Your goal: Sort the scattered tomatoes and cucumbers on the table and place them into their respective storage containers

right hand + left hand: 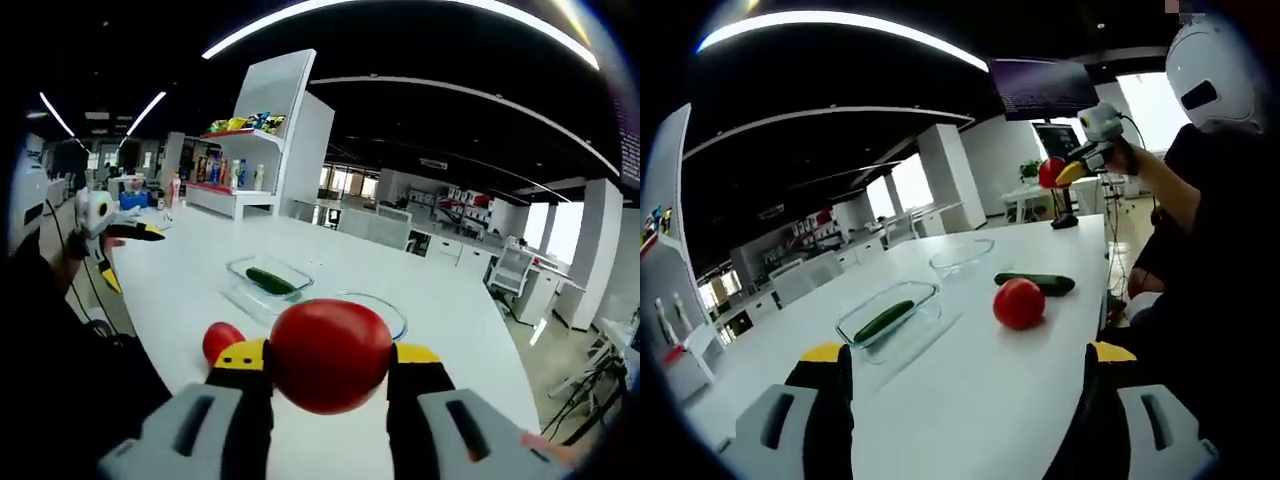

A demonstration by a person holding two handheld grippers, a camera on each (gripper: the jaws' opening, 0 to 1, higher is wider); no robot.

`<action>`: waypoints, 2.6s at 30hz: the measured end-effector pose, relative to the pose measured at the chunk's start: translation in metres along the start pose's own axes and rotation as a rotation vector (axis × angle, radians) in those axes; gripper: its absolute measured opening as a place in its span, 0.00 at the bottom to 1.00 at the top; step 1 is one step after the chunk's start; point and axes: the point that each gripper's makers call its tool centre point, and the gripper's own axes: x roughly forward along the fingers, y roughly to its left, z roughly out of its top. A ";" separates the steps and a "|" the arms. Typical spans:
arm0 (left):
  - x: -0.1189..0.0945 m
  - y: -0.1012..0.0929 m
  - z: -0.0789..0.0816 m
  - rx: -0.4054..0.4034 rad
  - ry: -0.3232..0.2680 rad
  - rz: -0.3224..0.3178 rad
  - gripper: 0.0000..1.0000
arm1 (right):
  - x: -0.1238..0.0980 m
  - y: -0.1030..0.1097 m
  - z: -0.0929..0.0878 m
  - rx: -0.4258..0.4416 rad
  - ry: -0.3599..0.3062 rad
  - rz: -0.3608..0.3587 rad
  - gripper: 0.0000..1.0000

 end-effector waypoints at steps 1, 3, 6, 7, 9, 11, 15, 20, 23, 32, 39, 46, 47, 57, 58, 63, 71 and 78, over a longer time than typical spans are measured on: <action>0.000 0.000 -0.001 -0.001 0.003 0.002 0.95 | 0.001 0.000 0.000 0.001 -0.002 -0.001 0.42; 0.000 0.002 -0.002 -0.001 0.009 0.006 0.95 | 0.004 -0.001 0.003 0.000 -0.005 0.000 0.42; 0.001 0.002 -0.001 0.002 0.008 0.003 0.95 | 0.011 -0.007 0.017 0.000 -0.021 0.008 0.42; 0.001 0.001 -0.001 0.004 0.008 0.000 0.95 | 0.015 -0.009 0.023 -0.002 -0.028 0.009 0.42; 0.002 0.000 0.000 0.008 0.009 -0.001 0.95 | 0.025 -0.013 0.036 -0.002 -0.042 0.018 0.42; 0.002 0.000 0.000 0.007 0.008 -0.002 0.95 | 0.036 -0.016 0.047 -0.011 -0.054 0.021 0.42; 0.001 -0.001 -0.003 0.010 0.017 0.000 0.95 | 0.052 -0.030 0.061 -0.024 -0.064 -0.008 0.42; 0.000 0.004 -0.008 0.002 0.027 0.009 0.95 | 0.075 -0.039 0.073 0.025 -0.080 0.011 0.42; 0.000 0.008 -0.005 -0.016 0.010 0.017 0.95 | 0.092 -0.045 0.075 0.031 -0.072 0.001 0.42; -0.001 0.011 -0.007 -0.026 0.010 0.024 0.95 | 0.143 -0.057 0.067 0.042 0.005 0.012 0.42; 0.000 0.011 -0.007 -0.026 0.007 0.019 0.95 | 0.180 -0.067 0.044 0.065 0.074 -0.016 0.42; 0.001 0.011 -0.011 -0.033 0.015 0.018 0.95 | 0.208 -0.066 0.005 0.116 0.162 -0.048 0.42; 0.001 0.011 -0.011 -0.033 0.016 0.018 0.95 | 0.212 -0.066 -0.001 0.131 0.175 -0.045 0.42; -0.003 0.014 -0.011 -0.032 0.014 0.027 0.95 | 0.249 -0.057 -0.062 0.146 0.342 -0.076 0.42; -0.003 0.014 -0.011 -0.032 0.016 0.029 0.95 | 0.252 -0.055 -0.067 0.159 0.354 -0.076 0.42; -0.004 0.012 -0.010 -0.016 0.023 0.023 0.95 | 0.262 -0.049 -0.088 0.169 0.407 -0.103 0.42; -0.008 0.011 -0.009 -0.007 0.023 0.024 0.95 | 0.272 -0.049 -0.099 0.136 0.432 -0.152 0.42; -0.007 0.011 -0.019 0.001 0.055 0.023 0.95 | 0.273 -0.058 -0.106 0.082 0.438 -0.208 0.42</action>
